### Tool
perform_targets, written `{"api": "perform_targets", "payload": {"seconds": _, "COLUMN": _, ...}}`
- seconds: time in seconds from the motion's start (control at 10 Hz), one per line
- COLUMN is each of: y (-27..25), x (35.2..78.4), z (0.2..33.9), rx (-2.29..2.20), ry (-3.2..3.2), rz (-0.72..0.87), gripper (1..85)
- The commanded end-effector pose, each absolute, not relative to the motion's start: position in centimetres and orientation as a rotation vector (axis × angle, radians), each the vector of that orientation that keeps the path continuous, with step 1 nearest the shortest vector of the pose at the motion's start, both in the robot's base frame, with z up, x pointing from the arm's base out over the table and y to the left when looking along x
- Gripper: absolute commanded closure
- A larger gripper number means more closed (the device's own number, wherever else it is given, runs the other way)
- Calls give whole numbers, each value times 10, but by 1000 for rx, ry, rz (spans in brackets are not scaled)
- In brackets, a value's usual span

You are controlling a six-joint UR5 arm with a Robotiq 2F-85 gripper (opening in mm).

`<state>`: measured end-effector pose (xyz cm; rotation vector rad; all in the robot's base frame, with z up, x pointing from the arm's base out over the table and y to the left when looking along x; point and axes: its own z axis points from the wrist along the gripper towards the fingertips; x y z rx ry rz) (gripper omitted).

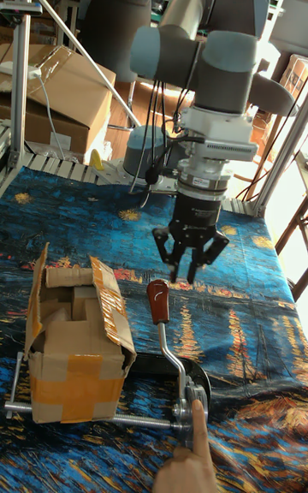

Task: Pull up the lever

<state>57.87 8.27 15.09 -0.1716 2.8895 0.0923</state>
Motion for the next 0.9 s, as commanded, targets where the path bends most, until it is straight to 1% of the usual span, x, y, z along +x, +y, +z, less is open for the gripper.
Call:
{"api": "perform_targets", "payload": {"seconds": 0.0, "y": 92, "x": 582, "z": 157, "rx": -130, "ry": 2934, "rz": 46, "gripper": 563}}
{"api": "perform_targets", "payload": {"seconds": 0.1, "y": 85, "x": 565, "z": 156, "rx": -170, "ry": 2988, "rz": 23, "gripper": 590}}
{"api": "perform_targets", "payload": {"seconds": 0.4, "y": 60, "x": 539, "z": 148, "rx": -223, "ry": 3037, "rz": 19, "gripper": 593}}
{"api": "perform_targets", "payload": {"seconds": 0.6, "y": 55, "x": 518, "z": 149, "rx": -234, "ry": 3060, "rz": 31, "gripper": 600}}
{"api": "perform_targets", "payload": {"seconds": 0.7, "y": 46, "x": 518, "z": 146, "rx": -266, "ry": 3028, "rz": 27, "gripper": 603}}
{"api": "perform_targets", "payload": {"seconds": 0.8, "y": 42, "x": 530, "z": 141, "rx": -290, "ry": 2958, "rz": 52, "gripper": 600}}
